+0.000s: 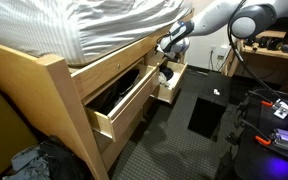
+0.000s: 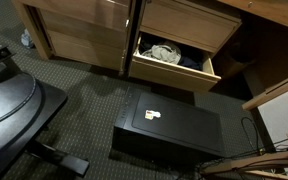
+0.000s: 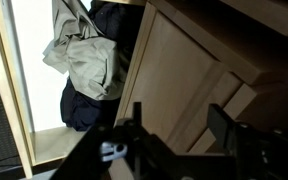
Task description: Close the upper drawer of the cabinet to the right and open the upper drawer of the cabinet to the left
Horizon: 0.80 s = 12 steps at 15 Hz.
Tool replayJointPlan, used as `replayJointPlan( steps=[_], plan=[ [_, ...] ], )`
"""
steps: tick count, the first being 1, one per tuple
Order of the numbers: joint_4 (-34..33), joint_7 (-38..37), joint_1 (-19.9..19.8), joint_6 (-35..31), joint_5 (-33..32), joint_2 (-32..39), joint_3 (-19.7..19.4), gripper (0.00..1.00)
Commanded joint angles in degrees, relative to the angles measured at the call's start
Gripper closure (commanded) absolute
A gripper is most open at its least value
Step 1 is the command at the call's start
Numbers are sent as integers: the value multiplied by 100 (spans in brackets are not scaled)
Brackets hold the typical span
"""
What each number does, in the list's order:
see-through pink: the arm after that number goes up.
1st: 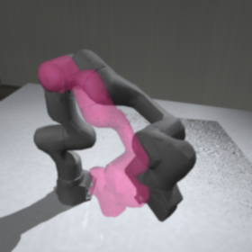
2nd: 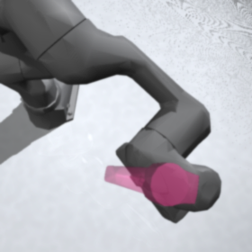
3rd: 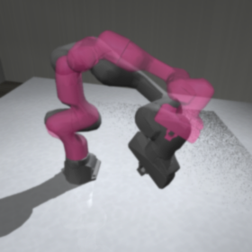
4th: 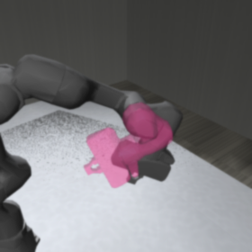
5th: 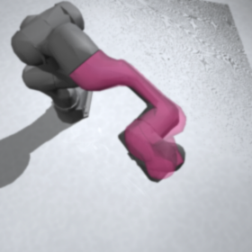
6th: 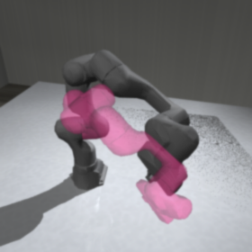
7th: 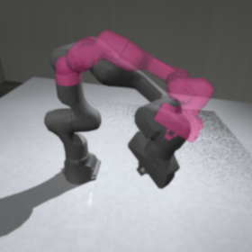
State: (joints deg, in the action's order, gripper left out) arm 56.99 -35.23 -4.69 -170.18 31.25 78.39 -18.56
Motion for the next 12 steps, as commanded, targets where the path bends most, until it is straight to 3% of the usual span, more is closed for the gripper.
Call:
replayJointPlan(
  steps=[1,2,5,6,7,11,12],
  plan=[
    [26,-227,-106,-75,-377,-21,147,3],
    [295,35,38,380,-156,-314,-15,7],
    [948,494,6,1482,-173,-1227,275,0],
    [1194,461,86,1833,-115,-1479,141,0],
    [1471,365,170,2022,-118,-1711,19,0],
    [2267,965,193,2290,18,-2758,325,0],
    [1343,290,-68,2175,-538,-2023,405,0]
  ],
)
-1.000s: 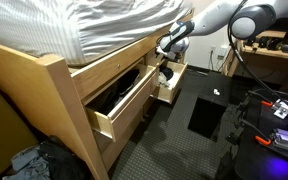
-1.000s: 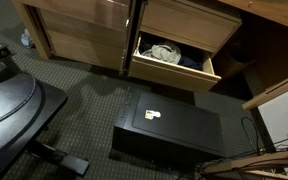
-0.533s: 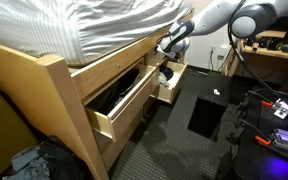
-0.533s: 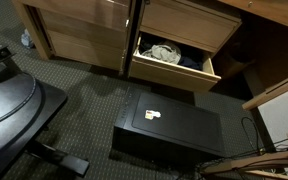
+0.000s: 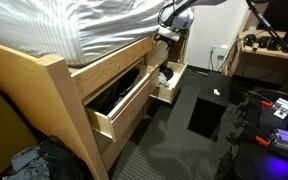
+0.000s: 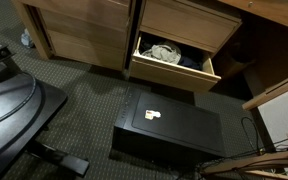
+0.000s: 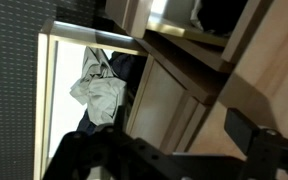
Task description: Close the upper drawer of the cabinet to the right and open the upper drawer of the cabinet to the left
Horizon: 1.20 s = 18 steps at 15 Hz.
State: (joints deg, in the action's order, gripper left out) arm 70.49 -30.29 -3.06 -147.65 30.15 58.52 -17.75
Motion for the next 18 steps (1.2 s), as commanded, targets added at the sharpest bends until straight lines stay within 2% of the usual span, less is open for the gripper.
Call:
replayJointPlan(
  steps=[1,5,9,11,12,14,18],
  plan=[
    [194,-65,-215,-73,-389,-271,399,0],
    [575,65,-173,-66,-363,-559,476,0],
    [-539,-281,-59,1174,-1253,443,593,0],
    [-777,-50,-202,1736,-1472,746,824,0],
    [-229,-206,-124,1234,-1406,330,782,0],
    [-341,-236,-114,1215,-1436,541,817,0],
    [-377,-235,-150,1213,-1435,473,816,0]
  ],
)
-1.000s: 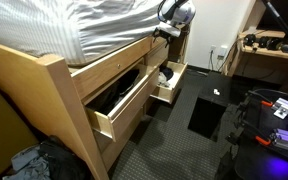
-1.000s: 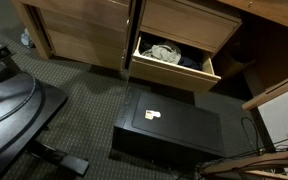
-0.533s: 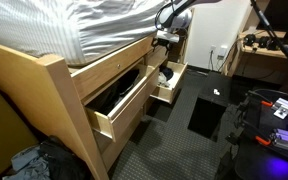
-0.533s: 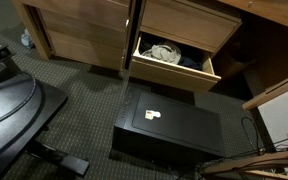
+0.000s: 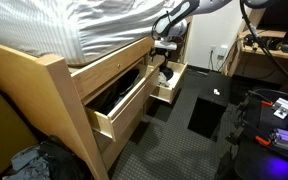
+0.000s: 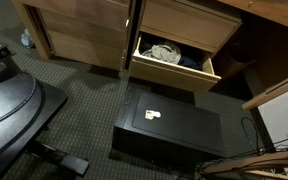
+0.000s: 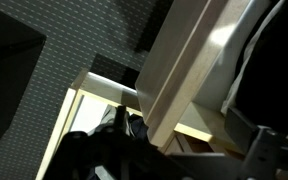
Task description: Close the upper drawer of the cabinet to the right and open the upper drawer of the cabinet to the left
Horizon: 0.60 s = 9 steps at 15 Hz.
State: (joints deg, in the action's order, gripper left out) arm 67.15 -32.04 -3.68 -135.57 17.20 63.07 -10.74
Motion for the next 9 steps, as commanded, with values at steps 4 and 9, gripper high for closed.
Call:
replayJointPlan(
  steps=[4,9],
  plan=[
    [-518,-33,-109,282,-186,494,195,0],
    [-408,-99,-71,98,-188,594,187,0]
  ],
)
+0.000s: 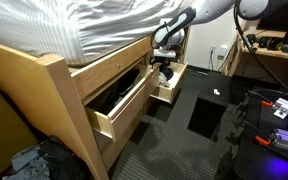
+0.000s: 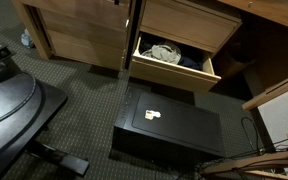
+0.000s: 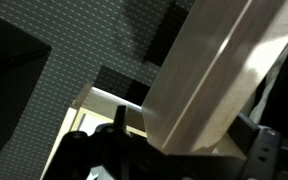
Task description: Close the upper drawer of the cabinet to the right and open the upper drawer of the cabinet to the left
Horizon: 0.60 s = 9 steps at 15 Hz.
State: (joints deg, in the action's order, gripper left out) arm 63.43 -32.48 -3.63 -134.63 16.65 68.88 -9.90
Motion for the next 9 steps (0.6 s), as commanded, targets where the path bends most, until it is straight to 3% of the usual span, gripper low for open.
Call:
replayJointPlan(
  steps=[1,9],
  plan=[
    [-84,-57,-79,4,-135,47,105,0],
    [-165,-66,-84,8,-139,62,108,0]
  ],
)
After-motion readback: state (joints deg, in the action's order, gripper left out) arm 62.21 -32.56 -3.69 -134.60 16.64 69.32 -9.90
